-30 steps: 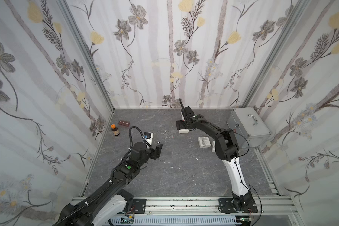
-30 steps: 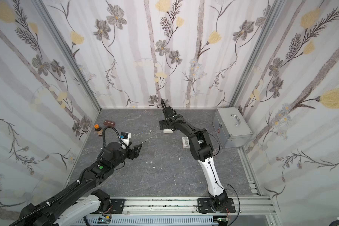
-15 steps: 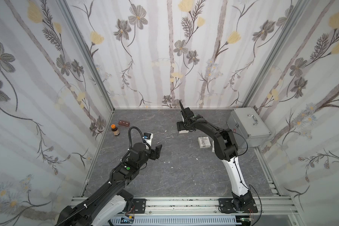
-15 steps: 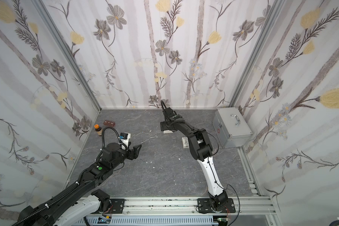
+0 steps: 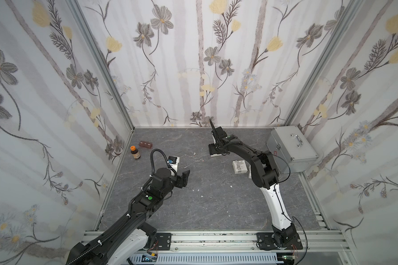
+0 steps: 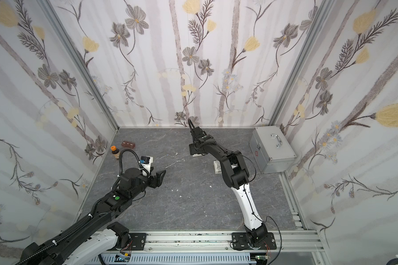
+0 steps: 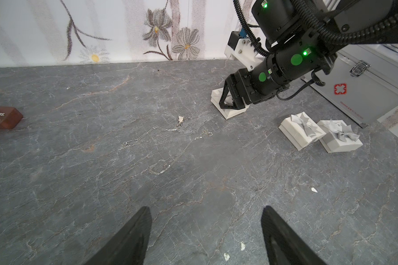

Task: Take the necklace out of the lift-off lid jewelry box
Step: Move the jewelry box to the center of the board.

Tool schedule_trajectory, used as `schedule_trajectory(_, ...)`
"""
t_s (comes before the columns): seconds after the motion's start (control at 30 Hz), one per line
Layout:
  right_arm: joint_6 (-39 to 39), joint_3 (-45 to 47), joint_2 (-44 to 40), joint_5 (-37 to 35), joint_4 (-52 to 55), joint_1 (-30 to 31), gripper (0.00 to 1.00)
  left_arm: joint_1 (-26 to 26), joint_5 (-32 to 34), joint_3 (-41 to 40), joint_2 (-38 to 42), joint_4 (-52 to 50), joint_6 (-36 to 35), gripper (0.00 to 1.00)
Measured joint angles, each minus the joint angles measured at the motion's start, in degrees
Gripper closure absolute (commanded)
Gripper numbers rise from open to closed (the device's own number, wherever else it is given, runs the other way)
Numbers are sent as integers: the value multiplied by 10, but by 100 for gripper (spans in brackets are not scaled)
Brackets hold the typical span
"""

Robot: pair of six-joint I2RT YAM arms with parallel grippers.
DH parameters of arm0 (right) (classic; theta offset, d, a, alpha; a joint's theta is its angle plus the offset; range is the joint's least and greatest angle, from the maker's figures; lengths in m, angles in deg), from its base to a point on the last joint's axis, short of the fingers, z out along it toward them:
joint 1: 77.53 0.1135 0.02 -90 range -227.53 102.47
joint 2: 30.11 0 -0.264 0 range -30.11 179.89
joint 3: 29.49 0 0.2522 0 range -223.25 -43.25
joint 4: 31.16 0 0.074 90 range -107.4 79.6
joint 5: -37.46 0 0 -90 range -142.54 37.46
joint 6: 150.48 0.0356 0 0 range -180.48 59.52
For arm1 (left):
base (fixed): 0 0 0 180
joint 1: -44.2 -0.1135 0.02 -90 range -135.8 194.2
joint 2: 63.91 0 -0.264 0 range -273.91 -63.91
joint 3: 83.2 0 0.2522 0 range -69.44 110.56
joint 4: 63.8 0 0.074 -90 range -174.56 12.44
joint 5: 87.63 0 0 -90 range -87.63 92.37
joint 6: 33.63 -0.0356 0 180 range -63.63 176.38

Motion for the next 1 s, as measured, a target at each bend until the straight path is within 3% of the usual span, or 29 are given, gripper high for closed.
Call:
schedule_trajectory(0.13, -13, 70, -63, 0, -6, 6, 28, 0, 0, 0, 0, 0, 0, 23)
schedule_trajectory(0.37, -23, 357, -288, 12, -46, 46, 28, 0, -1, 2, -2, 1, 10, 23)
schedule_trajectory(0.53, 9, 512, -375, 8, -52, 98, 28, 0, -3, 9, -26, 9, 11, 23)
schedule_trajectory(0.7, 42, 559, -391, 17, -50, 148, 22, 0, -17, 18, -56, 27, 11, 23)
schedule_trajectory(1.0, 51, 521, -375, 7, -21, 165, 13, 0, -33, 29, -62, 34, 11, 23)
